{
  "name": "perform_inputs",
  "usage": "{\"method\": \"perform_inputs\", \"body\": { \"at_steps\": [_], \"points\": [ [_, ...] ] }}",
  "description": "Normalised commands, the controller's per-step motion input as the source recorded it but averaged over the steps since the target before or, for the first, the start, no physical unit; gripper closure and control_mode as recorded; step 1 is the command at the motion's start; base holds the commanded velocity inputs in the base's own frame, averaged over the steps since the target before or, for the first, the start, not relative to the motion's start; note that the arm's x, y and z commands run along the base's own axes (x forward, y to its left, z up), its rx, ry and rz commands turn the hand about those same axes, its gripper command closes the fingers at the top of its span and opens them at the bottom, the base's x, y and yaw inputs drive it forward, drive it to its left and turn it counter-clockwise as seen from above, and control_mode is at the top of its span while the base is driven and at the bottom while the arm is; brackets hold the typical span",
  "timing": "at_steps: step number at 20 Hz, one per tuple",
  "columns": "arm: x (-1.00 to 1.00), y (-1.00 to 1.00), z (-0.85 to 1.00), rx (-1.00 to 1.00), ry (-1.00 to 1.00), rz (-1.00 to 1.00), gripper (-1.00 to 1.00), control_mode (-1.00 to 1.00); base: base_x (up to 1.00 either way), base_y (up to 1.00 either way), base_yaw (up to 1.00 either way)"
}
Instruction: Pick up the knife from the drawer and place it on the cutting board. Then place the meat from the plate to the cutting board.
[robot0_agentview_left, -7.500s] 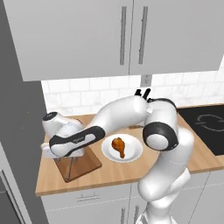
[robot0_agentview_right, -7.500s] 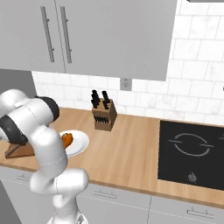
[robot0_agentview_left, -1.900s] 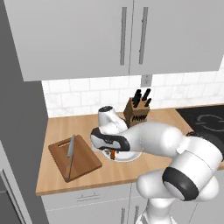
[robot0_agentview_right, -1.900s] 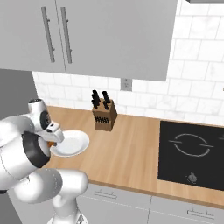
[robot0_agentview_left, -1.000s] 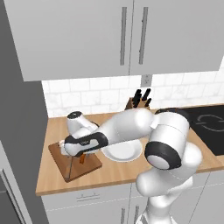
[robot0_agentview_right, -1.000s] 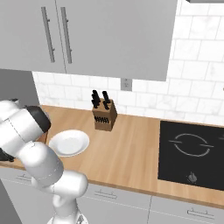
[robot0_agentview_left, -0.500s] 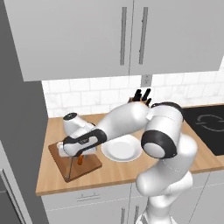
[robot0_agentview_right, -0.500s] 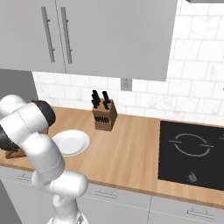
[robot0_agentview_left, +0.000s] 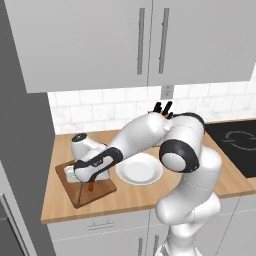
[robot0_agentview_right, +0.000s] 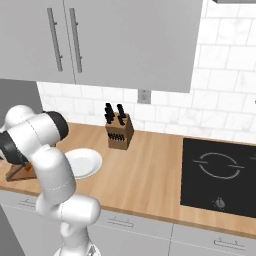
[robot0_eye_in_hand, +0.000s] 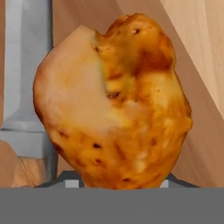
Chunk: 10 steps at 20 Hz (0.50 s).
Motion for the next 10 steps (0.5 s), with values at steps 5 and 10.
{"method": "perform_inputs", "body": {
  "at_steps": [5, 10],
  "points": [
    [-0.61, -0.07, 0.22, 0.0, -0.05, 0.0, -1.0, -1.0, 0.0, 0.0, 0.0],
    [-0.69, -0.23, 0.52, 0.0, -0.06, 0.0, -1.0, -1.0, 0.0, 0.0, 0.0]
  ]
}}
